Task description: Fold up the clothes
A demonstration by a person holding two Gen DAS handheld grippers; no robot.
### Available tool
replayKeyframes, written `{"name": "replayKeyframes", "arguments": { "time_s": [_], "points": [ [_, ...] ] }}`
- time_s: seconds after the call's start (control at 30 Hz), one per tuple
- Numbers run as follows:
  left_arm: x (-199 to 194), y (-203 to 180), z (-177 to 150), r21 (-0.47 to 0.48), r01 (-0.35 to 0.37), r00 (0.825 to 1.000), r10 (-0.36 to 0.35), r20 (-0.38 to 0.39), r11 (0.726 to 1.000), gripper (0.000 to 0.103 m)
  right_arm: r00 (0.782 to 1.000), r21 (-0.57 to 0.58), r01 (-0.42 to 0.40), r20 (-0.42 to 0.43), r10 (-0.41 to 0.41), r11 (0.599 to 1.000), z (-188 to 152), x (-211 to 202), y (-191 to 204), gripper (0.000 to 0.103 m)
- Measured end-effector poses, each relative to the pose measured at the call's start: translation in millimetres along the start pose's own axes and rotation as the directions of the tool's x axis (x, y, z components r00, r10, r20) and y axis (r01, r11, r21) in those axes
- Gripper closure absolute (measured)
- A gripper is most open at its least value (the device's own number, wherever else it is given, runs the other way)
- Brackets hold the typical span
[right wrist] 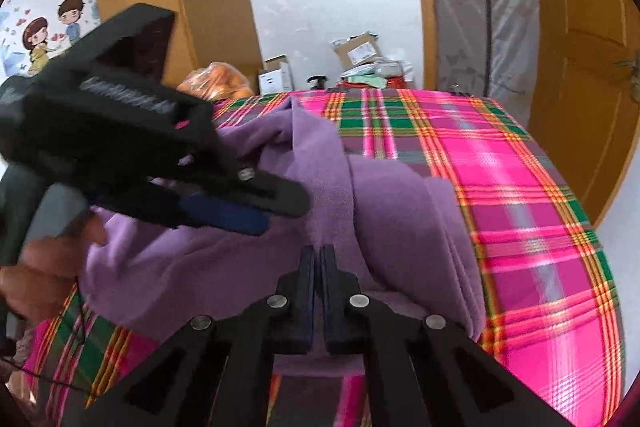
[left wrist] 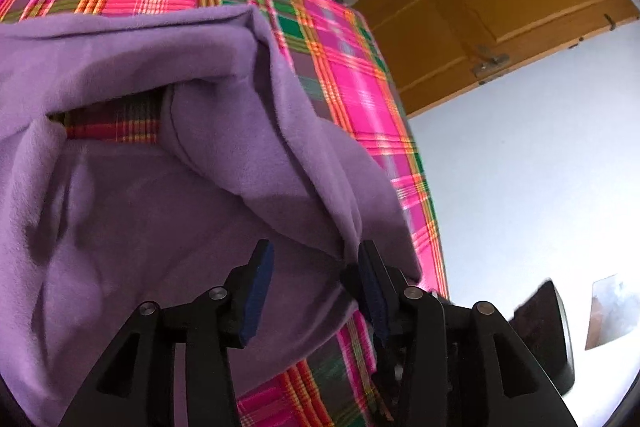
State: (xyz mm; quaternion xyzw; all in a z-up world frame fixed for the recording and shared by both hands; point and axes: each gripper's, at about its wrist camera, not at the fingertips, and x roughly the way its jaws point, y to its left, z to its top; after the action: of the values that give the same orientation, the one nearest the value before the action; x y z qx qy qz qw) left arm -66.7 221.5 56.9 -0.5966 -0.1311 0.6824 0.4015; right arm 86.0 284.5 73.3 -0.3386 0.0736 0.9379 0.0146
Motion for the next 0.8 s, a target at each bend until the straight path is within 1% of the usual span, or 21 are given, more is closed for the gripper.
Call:
{"name": "replayKeyframes", "arguments": {
  "time_s": [0.1,0.2,0.3,0.43,0.47,0.53,0.57,0.6,0.63,0.67,0.7,0.8],
  "points": [
    [4.3,2.5,-1.1,-0.034,0.012,1.0,-0.012,-0.01,0.999,0.057,1.0,-0.027,-0.008,-0.02,0.008,1.0,-8.4,-1.5,7.9,0.1],
    [8.1,2.5,-1.3,-0.036,0.016,1.0,-0.016,-0.011,0.999,0.057,0.999,-0.052,-0.01,-0.036,0.008,0.999,-13.0,-1.4,15.5,0.1],
    [12.7,3.2,-3.0,-0.057,0.014,1.0,-0.015,-0.021,0.998,0.057,0.998,-0.07,-0.035,-0.046,0.032,0.997,-17.4,-3.0,23.8,0.1],
    [20.7,10.2,-5.4,-0.098,-0.013,0.999,0.009,-0.045,0.995,0.057,0.997,-0.107,-0.043,-0.072,0.036,0.993,-22.7,-2.1,33.0,0.1],
    [21.6,13.2,-6.4,-0.115,-0.005,0.999,0.0,-0.048,0.993,0.057,0.997,-0.106,-0.044,-0.074,0.036,0.993,-23.5,-2.8,32.9,0.1],
    [21.5,17.3,-8.6,-0.134,0.003,0.999,-0.008,-0.042,0.991,0.057,0.995,-0.088,-0.063,-0.087,0.055,0.994,-23.2,-4.3,29.5,0.098],
    [21.0,18.9,-9.7,-0.139,0.005,0.999,-0.01,-0.038,0.99,0.058,0.993,-0.073,-0.072,-0.098,0.065,0.995,-22.7,-6.5,24.6,0.095],
    [20.4,20.0,-10.7,-0.141,0.006,0.999,-0.011,-0.033,0.99,0.059,0.993,-0.055,-0.084,-0.089,0.079,0.995,-21.5,-11.7,20.3,0.094],
    [19.7,20.2,-11.6,-0.137,0.006,1.0,-0.01,-0.03,0.991,0.066,0.993,-0.038,-0.097,-0.077,0.094,0.995,-20.1,-17.5,16.2,0.095],
    [18.9,20.4,-12.5,-0.134,0.006,1.0,-0.01,-0.026,0.991,0.069,0.992,-0.02,-0.11,-0.064,0.109,0.994,-18.8,-23.2,12.1,0.095],
    [18.2,20.6,-13.4,-0.13,0.006,1.0,-0.009,-0.023,0.991,0.069,0.991,-0.003,-0.123,-0.051,0.123,0.992,-17.4,-29.0,8.0,0.095],
    [16.4,21.1,-15.4,-0.123,0.01,1.0,-0.011,-0.014,0.992,0.07,0.994,0.048,-0.105,-0.004,0.105,0.993,-13.0,-40.0,-5.8,0.095]
  ]
}}
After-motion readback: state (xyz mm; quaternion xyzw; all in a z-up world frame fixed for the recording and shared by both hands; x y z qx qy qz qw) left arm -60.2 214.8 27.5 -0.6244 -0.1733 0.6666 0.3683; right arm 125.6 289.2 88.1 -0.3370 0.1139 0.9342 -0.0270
